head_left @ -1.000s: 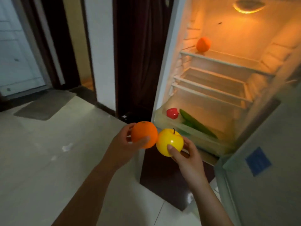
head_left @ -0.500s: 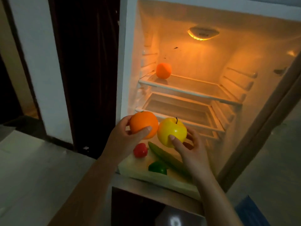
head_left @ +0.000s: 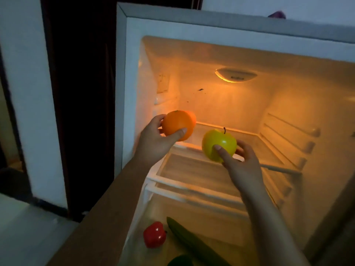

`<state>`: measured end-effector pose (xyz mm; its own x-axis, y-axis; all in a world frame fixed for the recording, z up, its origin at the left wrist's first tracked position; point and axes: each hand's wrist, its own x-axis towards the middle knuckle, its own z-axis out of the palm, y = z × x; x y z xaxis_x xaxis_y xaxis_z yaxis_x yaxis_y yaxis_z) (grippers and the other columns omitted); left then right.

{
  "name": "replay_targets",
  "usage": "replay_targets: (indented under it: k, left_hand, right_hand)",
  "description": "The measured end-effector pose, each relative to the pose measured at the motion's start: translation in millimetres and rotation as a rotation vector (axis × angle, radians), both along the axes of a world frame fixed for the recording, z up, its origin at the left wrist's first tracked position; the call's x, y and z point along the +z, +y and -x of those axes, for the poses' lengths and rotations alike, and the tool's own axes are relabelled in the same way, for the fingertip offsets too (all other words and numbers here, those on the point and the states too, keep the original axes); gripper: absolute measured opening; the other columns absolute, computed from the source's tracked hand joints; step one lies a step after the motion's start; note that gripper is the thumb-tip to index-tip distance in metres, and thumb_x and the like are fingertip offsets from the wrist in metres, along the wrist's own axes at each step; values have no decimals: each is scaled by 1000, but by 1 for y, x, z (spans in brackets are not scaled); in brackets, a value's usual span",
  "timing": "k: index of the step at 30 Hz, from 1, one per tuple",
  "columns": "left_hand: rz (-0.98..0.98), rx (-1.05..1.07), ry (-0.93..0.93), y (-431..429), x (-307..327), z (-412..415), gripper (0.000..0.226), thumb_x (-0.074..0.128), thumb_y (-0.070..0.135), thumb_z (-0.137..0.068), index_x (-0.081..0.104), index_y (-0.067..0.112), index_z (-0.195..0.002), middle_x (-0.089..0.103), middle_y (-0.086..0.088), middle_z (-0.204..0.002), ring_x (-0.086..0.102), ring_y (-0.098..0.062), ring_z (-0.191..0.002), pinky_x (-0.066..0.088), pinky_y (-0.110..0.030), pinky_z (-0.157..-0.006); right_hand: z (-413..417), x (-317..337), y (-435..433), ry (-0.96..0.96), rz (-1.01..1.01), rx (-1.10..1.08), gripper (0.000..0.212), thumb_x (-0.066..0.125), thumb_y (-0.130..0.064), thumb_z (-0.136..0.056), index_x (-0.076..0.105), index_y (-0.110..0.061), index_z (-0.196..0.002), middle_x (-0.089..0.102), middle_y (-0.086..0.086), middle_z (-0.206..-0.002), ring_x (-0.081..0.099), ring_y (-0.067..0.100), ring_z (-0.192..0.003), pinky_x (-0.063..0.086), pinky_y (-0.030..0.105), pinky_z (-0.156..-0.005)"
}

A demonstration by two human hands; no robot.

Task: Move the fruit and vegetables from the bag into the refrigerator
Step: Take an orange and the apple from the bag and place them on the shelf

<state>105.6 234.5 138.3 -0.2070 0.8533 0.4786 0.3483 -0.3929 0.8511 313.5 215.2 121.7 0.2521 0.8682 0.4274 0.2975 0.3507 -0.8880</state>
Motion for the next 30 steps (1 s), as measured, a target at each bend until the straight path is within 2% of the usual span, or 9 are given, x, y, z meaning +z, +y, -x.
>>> replay_targets:
  k: [3,8,11,14,19,23,27,30]
  left_hand:
    - [37,-9,70,31,4,7,72,69,54,-72,39,31,-133,50,4,-134,51,-18,-113,45,-39,-94]
    - [53,18,210,69,4,5,71,68,56,-72,42,27,-132,50,7,-124,50,-15,-108,44,-33,-89]
    - [96,24,300,85,-3,4,75,68,62,-69,41,30,-131,50,8,-128,50,-16,-111,46,-39,-95]
    - [124,14,324,92,-9,3,76,68,60,-70,37,31,-133,48,5,-134,50,-20,-117,46,-40,-96]
    - [98,36,350,96,-11,1,80,69,53,-73,32,26,-138,42,2,-141,45,-23,-124,42,-39,-97]
    - [14,55,396,81,-9,4,79,69,51,-73,32,26,-138,40,2,-142,43,-20,-125,39,-35,-94]
    - [-184,50,480,46,-27,10,69,67,52,-74,43,23,-131,48,3,-134,43,-4,-113,40,-27,-91]
    - [-248,-30,522,22,-52,13,64,57,53,-76,44,19,-129,50,-3,-130,48,-12,-118,42,-30,-97]
  right_hand:
    - [-3,8,24,-71,-30,-43,50,75,-45,-70,51,-35,-113,58,-1,-115,62,17,-89,49,29,-73]
    - [-3,11,56,-125,-61,-64,53,76,-37,-73,52,-29,-119,57,0,-115,61,21,-97,48,26,-73]
    - [-4,8,67,-150,-36,-69,60,74,-41,-74,49,-27,-126,53,-3,-119,58,17,-98,45,19,-66]
    - [-4,5,76,-160,-39,-71,62,73,-44,-73,47,-29,-128,51,-4,-124,55,16,-104,48,22,-73]
    - [-4,-1,83,-184,-39,-96,69,74,-47,-71,43,-32,-130,47,-3,-131,53,18,-111,54,36,-87]
    - [-2,2,65,-108,-96,-51,66,75,-41,-72,44,-30,-130,49,-4,-130,57,15,-107,51,22,-76]
    - [-1,-12,26,66,-134,63,64,71,-48,-64,49,-33,-122,56,-9,-118,62,5,-97,50,11,-66]
    - [2,-35,1,116,-89,81,71,75,-55,-61,48,-35,-123,55,-10,-119,60,6,-101,50,10,-67]
